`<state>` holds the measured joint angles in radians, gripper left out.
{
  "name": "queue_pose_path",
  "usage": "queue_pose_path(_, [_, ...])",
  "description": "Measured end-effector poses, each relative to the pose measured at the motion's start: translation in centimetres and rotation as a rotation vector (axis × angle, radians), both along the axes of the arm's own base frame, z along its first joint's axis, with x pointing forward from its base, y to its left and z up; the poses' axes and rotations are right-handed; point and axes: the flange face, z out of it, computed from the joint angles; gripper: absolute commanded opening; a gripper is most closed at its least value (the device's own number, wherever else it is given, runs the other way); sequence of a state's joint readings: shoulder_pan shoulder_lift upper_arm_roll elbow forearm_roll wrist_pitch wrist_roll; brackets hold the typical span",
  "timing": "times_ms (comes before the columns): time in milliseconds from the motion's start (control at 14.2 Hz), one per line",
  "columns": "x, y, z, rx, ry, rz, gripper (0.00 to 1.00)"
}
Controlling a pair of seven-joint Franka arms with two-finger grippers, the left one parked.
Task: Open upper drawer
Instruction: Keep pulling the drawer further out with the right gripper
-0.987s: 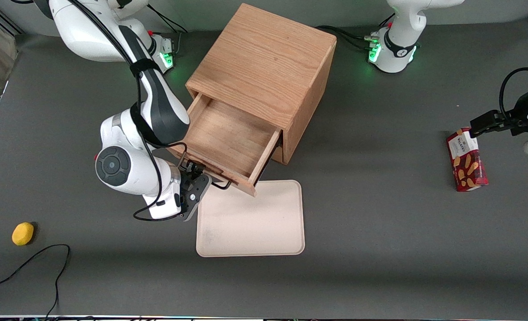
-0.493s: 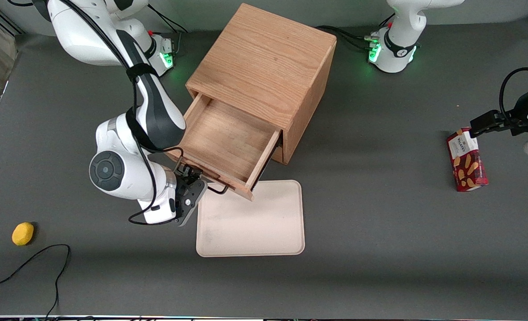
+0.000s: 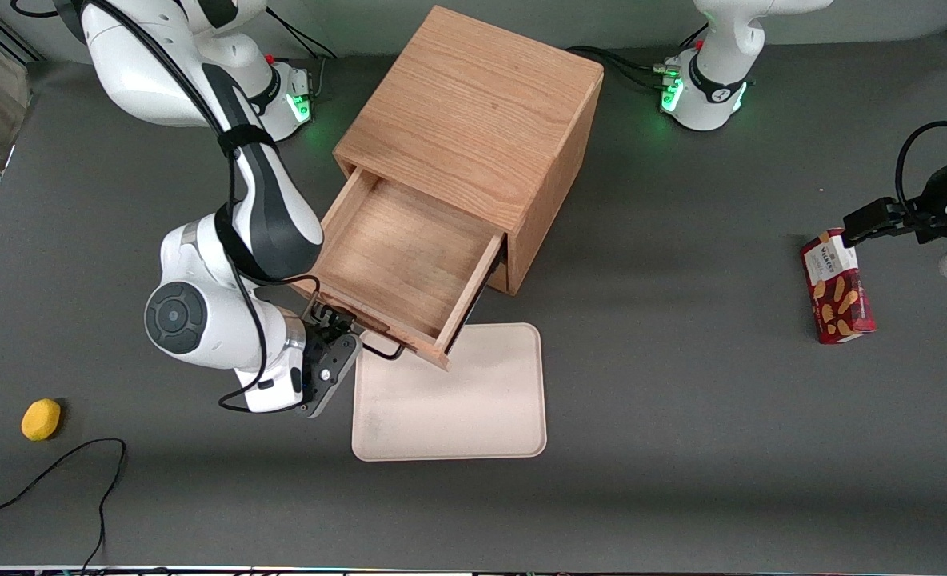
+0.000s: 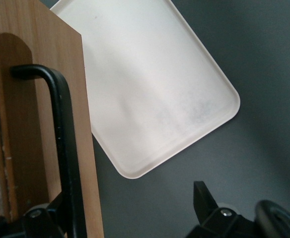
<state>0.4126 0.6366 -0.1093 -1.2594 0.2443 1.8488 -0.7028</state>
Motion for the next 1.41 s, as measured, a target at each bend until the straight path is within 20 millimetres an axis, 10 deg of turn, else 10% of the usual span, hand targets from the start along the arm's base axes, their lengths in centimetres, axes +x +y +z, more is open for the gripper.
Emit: queue_pose_path(1409, [2.1, -1.8, -0.1, 0.011, -0.022, -0.020, 1.00])
